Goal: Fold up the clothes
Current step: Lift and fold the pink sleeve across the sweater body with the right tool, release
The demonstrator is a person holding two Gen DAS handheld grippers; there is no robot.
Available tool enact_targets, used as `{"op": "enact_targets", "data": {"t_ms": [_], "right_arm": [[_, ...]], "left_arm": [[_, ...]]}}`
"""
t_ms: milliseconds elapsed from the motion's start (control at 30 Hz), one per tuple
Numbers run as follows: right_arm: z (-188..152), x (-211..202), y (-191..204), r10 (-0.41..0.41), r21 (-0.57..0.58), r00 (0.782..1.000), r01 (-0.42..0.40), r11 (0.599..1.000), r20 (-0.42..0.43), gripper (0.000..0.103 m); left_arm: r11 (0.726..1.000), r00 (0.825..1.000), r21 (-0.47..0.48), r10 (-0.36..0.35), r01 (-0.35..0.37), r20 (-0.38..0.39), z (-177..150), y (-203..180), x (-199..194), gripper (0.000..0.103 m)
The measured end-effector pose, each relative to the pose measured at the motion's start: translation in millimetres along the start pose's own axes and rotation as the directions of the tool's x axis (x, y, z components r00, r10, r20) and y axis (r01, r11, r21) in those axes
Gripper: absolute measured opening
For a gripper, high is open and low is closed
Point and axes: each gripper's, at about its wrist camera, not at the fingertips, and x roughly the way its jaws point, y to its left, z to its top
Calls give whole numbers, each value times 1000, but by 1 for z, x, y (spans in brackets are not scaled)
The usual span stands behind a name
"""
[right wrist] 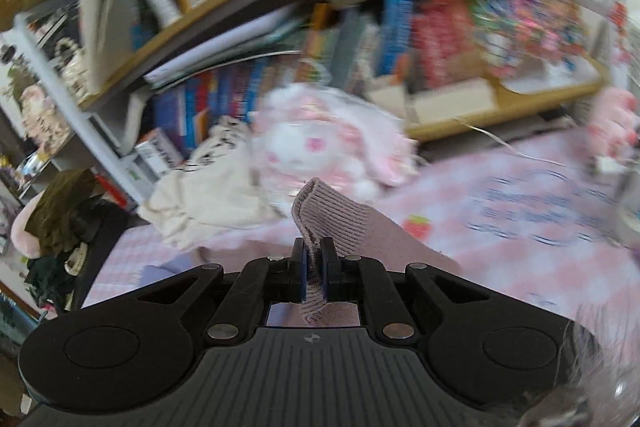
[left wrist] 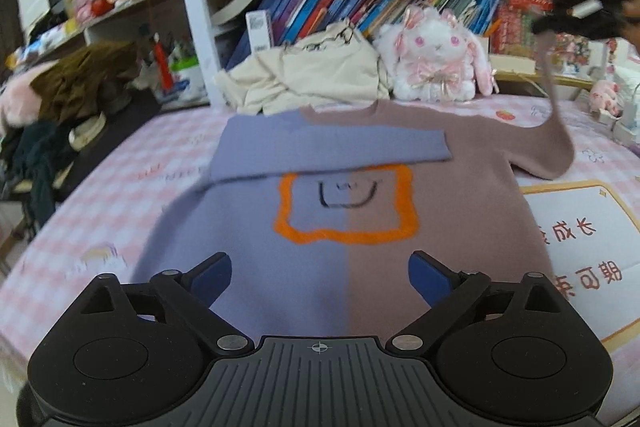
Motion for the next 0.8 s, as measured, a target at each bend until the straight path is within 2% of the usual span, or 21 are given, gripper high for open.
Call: {"op": "enact_targets", "data": {"t_ms": [200, 400, 600, 800], "right_arm": [[7, 31, 81, 28, -82, 999, -27, 996, 14, 7], [5, 60, 147, 41, -136, 999, -37, 990, 29, 7], [-8, 93, 188, 35, -150, 999, -34, 988, 4, 7], [-30, 118, 212, 54, -151, 996, -63, 986, -65, 7]], "left_arm": [[997, 997, 35, -72, 71, 34, 7, 38, 7, 98], [986, 986, 94, -148, 141, 79, 13, 65, 10, 98], [977, 980, 120, -186, 176, 75, 7, 86, 16, 98], [978, 980, 110, -187, 179, 68, 4, 108, 19, 98]]}}
